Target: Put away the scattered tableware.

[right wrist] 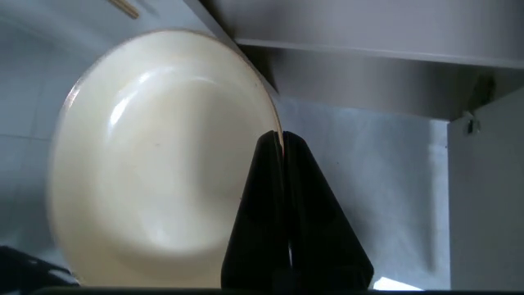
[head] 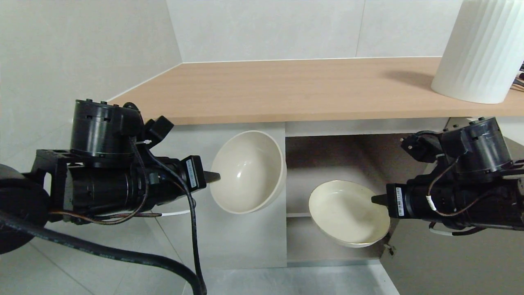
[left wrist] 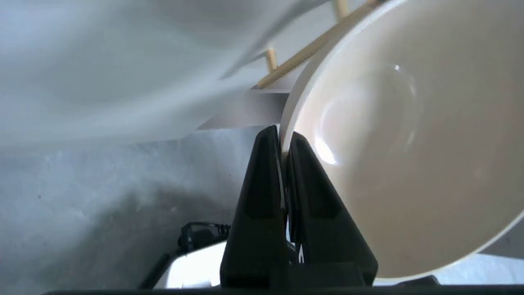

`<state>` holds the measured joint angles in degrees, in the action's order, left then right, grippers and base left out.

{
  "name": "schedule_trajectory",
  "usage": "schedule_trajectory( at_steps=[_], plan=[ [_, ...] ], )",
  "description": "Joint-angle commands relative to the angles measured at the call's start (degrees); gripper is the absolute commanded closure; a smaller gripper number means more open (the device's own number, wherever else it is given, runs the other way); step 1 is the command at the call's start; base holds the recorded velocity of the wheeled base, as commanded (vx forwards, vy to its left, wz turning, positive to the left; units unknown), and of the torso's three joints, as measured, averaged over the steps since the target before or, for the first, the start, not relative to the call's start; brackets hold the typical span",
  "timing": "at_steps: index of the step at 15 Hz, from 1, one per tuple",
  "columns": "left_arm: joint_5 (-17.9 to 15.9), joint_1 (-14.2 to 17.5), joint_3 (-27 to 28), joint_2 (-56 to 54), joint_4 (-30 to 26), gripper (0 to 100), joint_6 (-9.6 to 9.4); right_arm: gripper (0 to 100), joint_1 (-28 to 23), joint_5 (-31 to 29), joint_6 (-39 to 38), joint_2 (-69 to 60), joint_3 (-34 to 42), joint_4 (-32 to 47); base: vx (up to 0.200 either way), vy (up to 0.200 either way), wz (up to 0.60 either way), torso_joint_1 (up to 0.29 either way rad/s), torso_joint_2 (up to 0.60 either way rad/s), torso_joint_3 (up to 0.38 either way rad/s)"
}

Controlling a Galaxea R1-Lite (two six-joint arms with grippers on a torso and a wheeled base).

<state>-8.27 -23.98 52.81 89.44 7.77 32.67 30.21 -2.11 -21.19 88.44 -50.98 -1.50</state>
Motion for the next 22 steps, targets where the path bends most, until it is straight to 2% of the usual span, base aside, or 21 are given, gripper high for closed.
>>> schedule_trajectory(
  at_steps=[1, 6, 11, 16, 19, 22],
  plan=[
    [0.0, -0.02, 0.01, 0.12, 0.06, 100, 0.02, 100, 0.03, 0.0, 0.01, 0.41, 0.09, 0.01, 0.0, 0.0, 0.0, -0.032, 0.13, 0.095],
    [0.0, -0.02, 0.01, 0.29, 0.06, 100, 0.02, 100, -1.56, -0.7, 0.01, 4.98, -0.08, -1.75, 0.0, 0.0, 0.0, -0.003, 0.01, 0.009],
    [0.0, -0.02, -0.08, 0.65, 0.06, 100, 0.02, 100, -2.52, -3.69, 0.01, 15.97, -0.61, -8.17, 0.0, 0.0, 0.0, 0.0, 0.0, 0.0],
    [0.09, -0.02, -0.08, 0.82, 0.06, 100, 0.02, 100, -6.39, -4.48, -0.26, 27.05, -2.02, -18.45, 0.0, 0.0, 0.0, 0.0, 0.0, 0.0],
    [0.0, -0.02, -0.16, 0.91, 0.06, 100, 0.02, 100, -7.8, -9.67, -1.84, 34.96, -4.92, -26.63, 0.0, 0.0, 0.0, 0.0, 0.0, 0.0],
    [0.0, -0.02, -0.16, 1.26, 0.06, 100, 0.02, 100, -8.41, -10.28, -2.19, 37.86, -6.41, -28.91, 0.0, 0.0, 0.0, 0.0, 0.0, 0.0]
  ],
)
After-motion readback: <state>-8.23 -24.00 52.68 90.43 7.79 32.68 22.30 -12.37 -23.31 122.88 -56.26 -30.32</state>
